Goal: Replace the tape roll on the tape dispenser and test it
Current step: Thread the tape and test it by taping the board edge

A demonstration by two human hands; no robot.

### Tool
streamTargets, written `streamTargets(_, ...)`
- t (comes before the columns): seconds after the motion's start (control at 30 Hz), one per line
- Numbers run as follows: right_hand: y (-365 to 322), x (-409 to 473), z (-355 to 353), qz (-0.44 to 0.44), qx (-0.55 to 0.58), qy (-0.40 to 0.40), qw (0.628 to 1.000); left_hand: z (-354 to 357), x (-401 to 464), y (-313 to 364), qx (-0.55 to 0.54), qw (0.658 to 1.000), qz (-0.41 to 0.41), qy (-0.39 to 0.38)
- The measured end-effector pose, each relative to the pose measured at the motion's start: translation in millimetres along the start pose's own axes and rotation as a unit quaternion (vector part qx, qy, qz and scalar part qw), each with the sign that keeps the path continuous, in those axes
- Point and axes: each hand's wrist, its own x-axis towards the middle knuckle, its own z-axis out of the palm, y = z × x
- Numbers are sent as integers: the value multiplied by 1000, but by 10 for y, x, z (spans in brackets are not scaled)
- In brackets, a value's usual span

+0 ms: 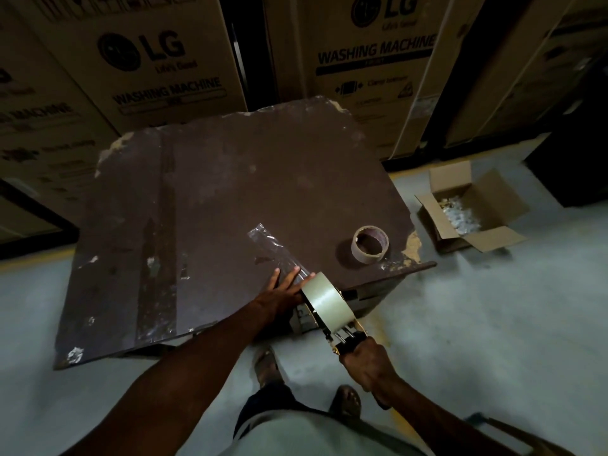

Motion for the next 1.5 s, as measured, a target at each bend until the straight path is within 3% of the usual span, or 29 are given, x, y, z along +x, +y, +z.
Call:
streamTargets(0.23,-123,-25,-46,14,11,-11,1000,-28,-29,-5,-18,1000,-4,-1)
streamTargets(0.4,406,-86,81,27,-95,-22,995,53,-46,19,-35,999,-14,38)
streamTargets(0.63,647,79,75,-11,-78,-14,997,170,35,-1,-40,998,-12,52)
streamTargets(1.03,484,-10,32,29,100,-39,994,79,19,28,-59,998,-7,18)
streamTargets(1.37,38,-149,-329,7,263,-172,949,-96,-80,24,-79,996,5,40)
streamTargets(1.5,-197,-45,-362,30,302,-194,933,-283,-212,-140,-124,990,-27,59)
